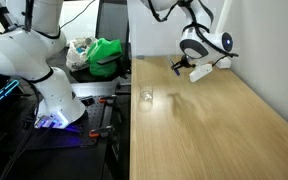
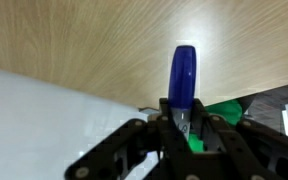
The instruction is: Put the blue marker inside the glass cup
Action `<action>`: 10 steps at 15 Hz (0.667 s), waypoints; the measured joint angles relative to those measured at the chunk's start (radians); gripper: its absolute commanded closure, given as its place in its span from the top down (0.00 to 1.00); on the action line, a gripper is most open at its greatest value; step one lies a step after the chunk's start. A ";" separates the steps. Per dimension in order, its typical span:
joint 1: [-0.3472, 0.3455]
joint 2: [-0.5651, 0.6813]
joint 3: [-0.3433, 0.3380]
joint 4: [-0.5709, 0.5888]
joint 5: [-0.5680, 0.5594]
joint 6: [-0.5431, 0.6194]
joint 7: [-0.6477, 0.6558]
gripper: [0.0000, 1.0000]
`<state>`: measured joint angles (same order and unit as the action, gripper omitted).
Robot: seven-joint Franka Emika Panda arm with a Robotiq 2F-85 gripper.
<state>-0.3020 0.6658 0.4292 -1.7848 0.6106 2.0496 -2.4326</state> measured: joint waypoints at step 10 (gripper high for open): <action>0.078 -0.027 -0.123 0.016 0.296 -0.183 0.003 0.06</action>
<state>-0.2241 0.6392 0.3059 -1.7692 0.9069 1.8669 -2.4295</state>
